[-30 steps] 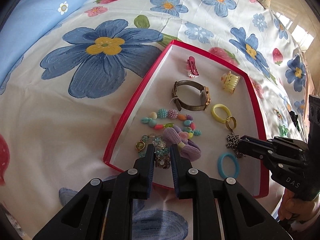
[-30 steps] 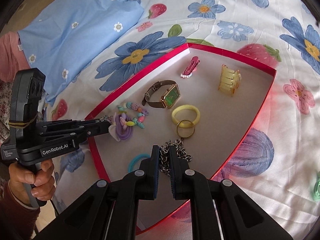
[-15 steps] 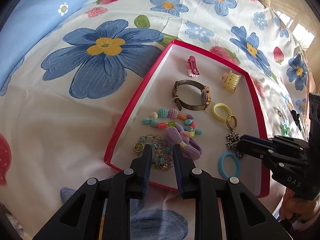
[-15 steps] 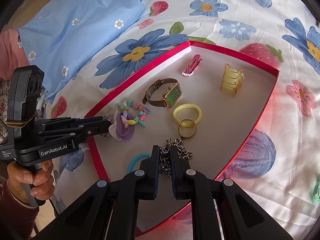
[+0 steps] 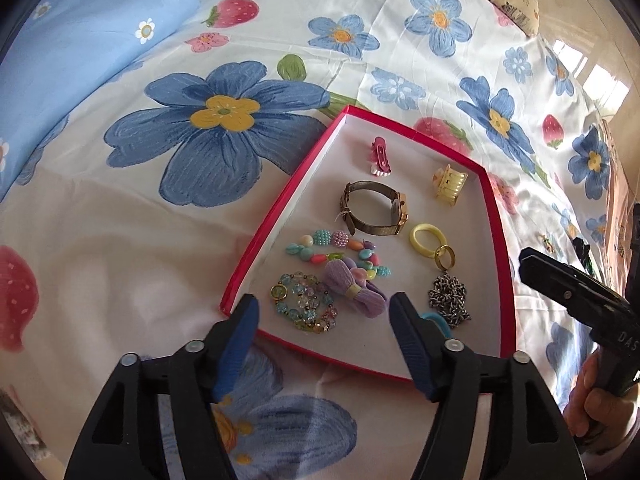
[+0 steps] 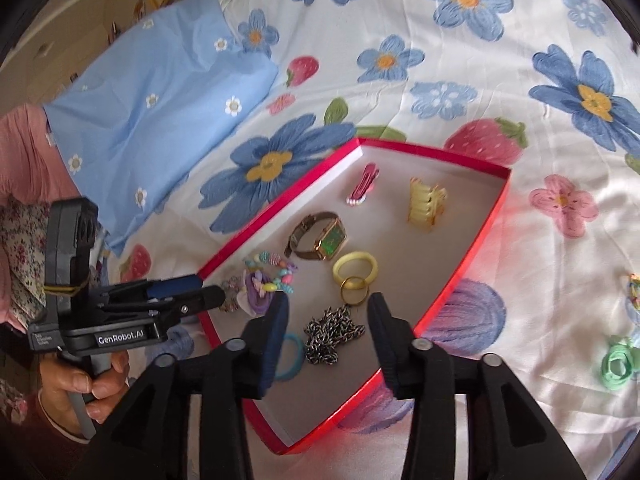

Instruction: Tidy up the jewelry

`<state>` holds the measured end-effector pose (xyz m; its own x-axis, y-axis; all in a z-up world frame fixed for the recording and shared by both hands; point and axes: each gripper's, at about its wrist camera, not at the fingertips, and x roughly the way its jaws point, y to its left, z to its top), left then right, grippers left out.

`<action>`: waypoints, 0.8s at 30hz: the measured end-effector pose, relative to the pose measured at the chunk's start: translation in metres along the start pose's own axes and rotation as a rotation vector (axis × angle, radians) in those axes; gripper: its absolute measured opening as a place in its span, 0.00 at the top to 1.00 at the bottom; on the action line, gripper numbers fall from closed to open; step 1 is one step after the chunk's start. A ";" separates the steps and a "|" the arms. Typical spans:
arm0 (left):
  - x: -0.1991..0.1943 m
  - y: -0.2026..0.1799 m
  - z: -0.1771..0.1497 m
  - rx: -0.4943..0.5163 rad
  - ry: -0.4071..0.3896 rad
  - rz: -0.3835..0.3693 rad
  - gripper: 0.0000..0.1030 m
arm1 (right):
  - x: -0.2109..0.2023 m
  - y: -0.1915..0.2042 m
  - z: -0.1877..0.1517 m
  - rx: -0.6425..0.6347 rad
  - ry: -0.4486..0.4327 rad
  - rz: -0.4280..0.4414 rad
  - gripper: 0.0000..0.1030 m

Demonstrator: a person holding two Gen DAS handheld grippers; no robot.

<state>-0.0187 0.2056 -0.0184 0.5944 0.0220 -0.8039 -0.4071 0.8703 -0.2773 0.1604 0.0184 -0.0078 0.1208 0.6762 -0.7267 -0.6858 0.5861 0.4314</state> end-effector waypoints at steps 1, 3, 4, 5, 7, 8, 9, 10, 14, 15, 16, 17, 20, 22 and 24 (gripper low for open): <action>-0.004 0.001 -0.003 -0.008 -0.008 0.007 0.24 | -0.005 -0.001 -0.001 0.009 -0.018 0.001 0.50; -0.011 0.002 -0.008 -0.018 -0.020 0.009 0.22 | -0.010 -0.003 -0.003 0.024 -0.045 0.001 0.44; -0.014 0.002 -0.010 -0.021 -0.022 0.008 0.22 | -0.013 -0.005 -0.004 0.031 -0.057 0.003 0.42; -0.016 0.002 -0.013 -0.025 -0.022 0.006 0.22 | -0.015 -0.005 -0.006 0.038 -0.064 0.007 0.41; -0.021 0.002 -0.016 -0.034 -0.024 -0.002 0.21 | -0.018 -0.006 -0.009 0.047 -0.069 0.012 0.39; -0.023 0.003 -0.017 -0.037 -0.024 -0.003 0.20 | -0.019 -0.006 -0.010 0.050 -0.072 0.015 0.37; -0.026 0.002 -0.019 -0.040 -0.027 -0.005 0.20 | -0.021 -0.006 -0.012 0.052 -0.074 0.018 0.35; -0.028 0.001 -0.020 -0.041 -0.028 -0.006 0.20 | -0.022 -0.006 -0.013 0.055 -0.075 0.021 0.34; -0.035 -0.001 -0.025 -0.040 -0.028 0.001 0.17 | -0.026 -0.005 -0.021 0.063 -0.072 0.032 0.27; -0.037 -0.001 -0.027 -0.039 -0.029 0.006 0.17 | -0.027 -0.004 -0.023 0.063 -0.072 0.036 0.27; -0.039 -0.002 -0.030 -0.037 -0.031 0.014 0.17 | -0.028 -0.003 -0.026 0.063 -0.072 0.036 0.27; -0.041 -0.003 -0.032 -0.036 -0.033 0.021 0.17 | -0.029 -0.002 -0.028 0.064 -0.072 0.038 0.26; -0.046 -0.005 -0.038 -0.032 -0.033 0.030 0.17 | -0.034 0.001 -0.033 0.057 -0.079 0.068 0.23; -0.050 -0.005 -0.042 -0.030 -0.024 0.033 0.16 | -0.038 0.005 -0.036 0.046 -0.084 0.063 0.19; -0.053 -0.005 -0.043 -0.028 -0.004 0.050 0.16 | -0.043 0.008 -0.036 0.035 -0.089 0.064 0.17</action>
<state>-0.0783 0.1786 0.0028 0.5755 0.0670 -0.8150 -0.4555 0.8540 -0.2514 0.1238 -0.0220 0.0071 0.1418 0.7485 -0.6478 -0.6691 0.5548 0.4945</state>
